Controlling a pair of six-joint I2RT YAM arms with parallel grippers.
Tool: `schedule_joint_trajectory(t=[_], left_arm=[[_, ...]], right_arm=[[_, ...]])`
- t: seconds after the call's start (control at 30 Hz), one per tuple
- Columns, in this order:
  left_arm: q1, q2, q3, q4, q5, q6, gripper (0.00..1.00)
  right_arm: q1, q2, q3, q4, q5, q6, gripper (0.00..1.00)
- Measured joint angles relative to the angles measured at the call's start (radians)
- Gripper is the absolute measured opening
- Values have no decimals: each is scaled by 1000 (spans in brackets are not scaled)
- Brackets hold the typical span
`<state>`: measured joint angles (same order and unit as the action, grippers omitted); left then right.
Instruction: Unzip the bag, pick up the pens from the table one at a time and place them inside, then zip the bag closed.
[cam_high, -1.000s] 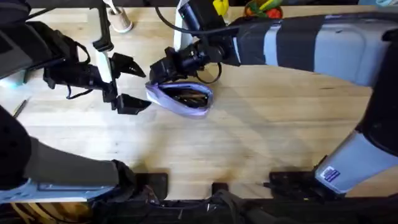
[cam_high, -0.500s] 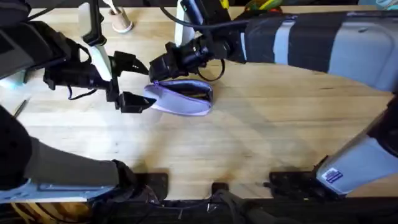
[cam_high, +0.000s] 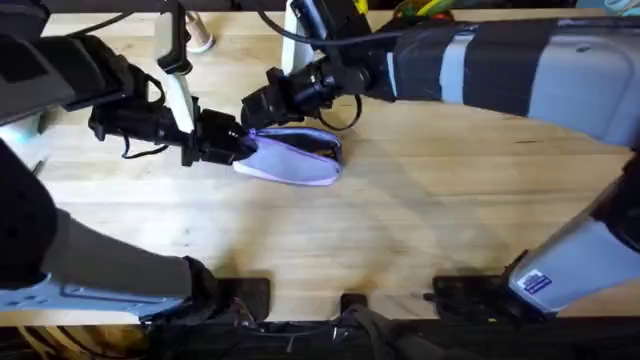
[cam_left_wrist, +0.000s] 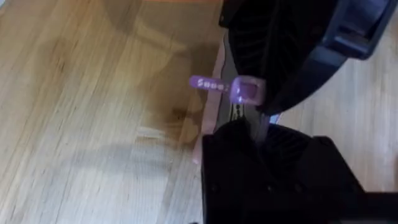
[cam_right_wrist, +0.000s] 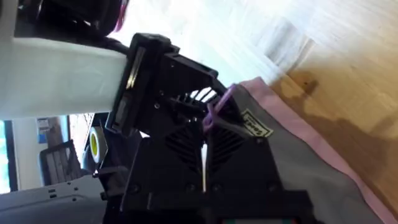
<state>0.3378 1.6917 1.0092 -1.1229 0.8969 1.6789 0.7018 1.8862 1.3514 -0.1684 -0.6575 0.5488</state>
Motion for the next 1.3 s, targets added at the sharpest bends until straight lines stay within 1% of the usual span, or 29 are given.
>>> schedule_joint_trajectory(t=[0.1, 0.23, 0.43, 0.63, 0.77, 0.87, 0.93, 0.97, 1.03, 1.13, 1.2, 1.3], left_arm=[[0, 0, 0, -1, -1, 0, 45], [-2, 0, 0, -4, -1, 0, 40], [-11, 2, 0, -14, 8, -1, 41], [-24, 4, 0, -18, 43, -3, 42], [-38, 5, 0, -14, 70, -3, 42], [-39, 5, 0, -14, 73, -3, 42], [-39, 5, 0, -15, 72, -3, 42], [-39, 6, 0, -17, 65, -3, 42], [-29, 6, 0, -23, 25, -3, 42], [-8, 6, 0, -26, 10, -3, 41], [-6, 6, 0, -26, 7, -3, 41], [-6, 6, 0, -27, 4, -3, 41]], right_arm=[[-12, 0, 3, -28, -1, -4, 30], [-56, 0, 14, -128, -1, -10, 30], [-174, 0, 19, -307, -8, -11, 33], [-313, -2, 20, -395, -44, -10, 33], [-366, -6, 20, -426, -76, -10, 33], [-394, -14, 20, -460, -73, -11, 33], [-409, -22, 20, -500, -45, -19, 34], [-414, -27, 21, -521, -9, -25, 36], [-437, -36, 22, -572, 114, -38, 35], [-468, -35, 19, -614, 272, -46, 35], [-463, -35, 9, -612, 351, -47, 34], [-440, -35, -22, -609, 430, -30, 35]])
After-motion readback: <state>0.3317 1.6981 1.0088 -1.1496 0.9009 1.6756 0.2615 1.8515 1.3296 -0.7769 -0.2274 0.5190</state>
